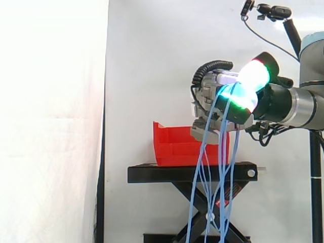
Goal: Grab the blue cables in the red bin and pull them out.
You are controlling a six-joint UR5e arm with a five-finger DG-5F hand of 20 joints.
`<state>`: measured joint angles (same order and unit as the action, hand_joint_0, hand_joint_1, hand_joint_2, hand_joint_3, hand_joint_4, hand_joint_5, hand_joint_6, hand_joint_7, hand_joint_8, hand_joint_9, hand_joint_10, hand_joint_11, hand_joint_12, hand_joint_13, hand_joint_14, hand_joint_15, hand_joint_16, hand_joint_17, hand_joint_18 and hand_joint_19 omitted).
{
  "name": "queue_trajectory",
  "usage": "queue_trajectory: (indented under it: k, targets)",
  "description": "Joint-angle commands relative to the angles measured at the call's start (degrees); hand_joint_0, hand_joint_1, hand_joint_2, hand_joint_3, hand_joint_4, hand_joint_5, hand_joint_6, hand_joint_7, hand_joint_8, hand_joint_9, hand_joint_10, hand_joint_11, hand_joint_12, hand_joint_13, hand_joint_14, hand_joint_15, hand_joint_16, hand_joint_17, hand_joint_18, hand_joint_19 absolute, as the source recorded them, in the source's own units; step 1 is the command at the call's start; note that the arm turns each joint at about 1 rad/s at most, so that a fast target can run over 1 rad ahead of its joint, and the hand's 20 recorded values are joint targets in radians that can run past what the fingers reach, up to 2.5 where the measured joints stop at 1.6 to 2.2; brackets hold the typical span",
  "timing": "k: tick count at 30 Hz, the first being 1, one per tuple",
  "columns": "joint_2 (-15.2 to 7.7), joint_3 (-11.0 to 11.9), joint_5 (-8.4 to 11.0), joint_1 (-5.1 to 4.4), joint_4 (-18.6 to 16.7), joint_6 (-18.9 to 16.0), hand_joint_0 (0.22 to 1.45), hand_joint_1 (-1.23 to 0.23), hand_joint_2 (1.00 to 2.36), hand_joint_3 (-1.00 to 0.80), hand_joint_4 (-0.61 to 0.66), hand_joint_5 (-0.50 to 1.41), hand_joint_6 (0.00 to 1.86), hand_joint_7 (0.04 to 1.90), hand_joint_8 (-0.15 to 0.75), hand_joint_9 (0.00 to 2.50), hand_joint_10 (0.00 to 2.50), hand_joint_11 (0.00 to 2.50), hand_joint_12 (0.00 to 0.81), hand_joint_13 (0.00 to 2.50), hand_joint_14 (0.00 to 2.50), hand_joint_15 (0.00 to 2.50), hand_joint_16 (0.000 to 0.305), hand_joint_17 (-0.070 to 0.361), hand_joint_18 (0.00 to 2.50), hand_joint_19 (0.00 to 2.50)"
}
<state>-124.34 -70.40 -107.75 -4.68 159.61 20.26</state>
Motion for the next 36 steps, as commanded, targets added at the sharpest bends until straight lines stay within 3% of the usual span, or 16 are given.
queue_trajectory:
  k: [1, 12, 25, 32, 36]
  targets:
    - [0.06, 0.09, 0.0, 0.11, 0.0, 0.0, 0.83, -0.97, 1.0, -1.0, 0.19, 0.97, 0.09, 0.7, 0.147, 1.16, 0.0, 1.75, 0.407, 1.51, 0.02, 1.54, 0.045, 0.101, 0.83, 1.09]
    - [-0.02, 0.0, 0.0, 0.2, 0.18, -0.09, 0.85, -0.98, 1.0, -1.0, 0.19, 0.95, 0.11, 0.68, 0.155, 1.12, 0.03, 1.75, 0.411, 1.48, 0.02, 1.53, 0.044, 0.1, 0.8, 1.09]
    - [-0.02, 0.0, 0.0, 0.28, 0.0, -0.18, 0.67, -0.69, 1.0, -1.0, 0.23, 1.01, 0.1, 0.68, 0.192, 1.2, 0.06, 1.65, 0.462, 1.54, 0.01, 1.47, 0.052, 0.118, 0.88, 1.06]
    - [-0.02, 0.0, 0.0, 0.28, 0.18, -0.26, 0.61, -0.68, 1.0, -1.0, 0.29, 1.01, 0.25, 0.6, 0.224, 1.21, 0.08, 1.59, 0.489, 1.57, 0.01, 1.47, 0.058, 0.13, 0.92, 1.05]
    - [-0.02, 0.0, 0.0, 0.28, 0.26, -0.26, 0.61, -0.72, 1.0, -1.0, 0.29, 1.0, 0.46, 0.52, 0.231, 1.23, 0.05, 1.55, 0.488, 1.58, 0.01, 1.46, 0.057, 0.129, 0.92, 1.03]
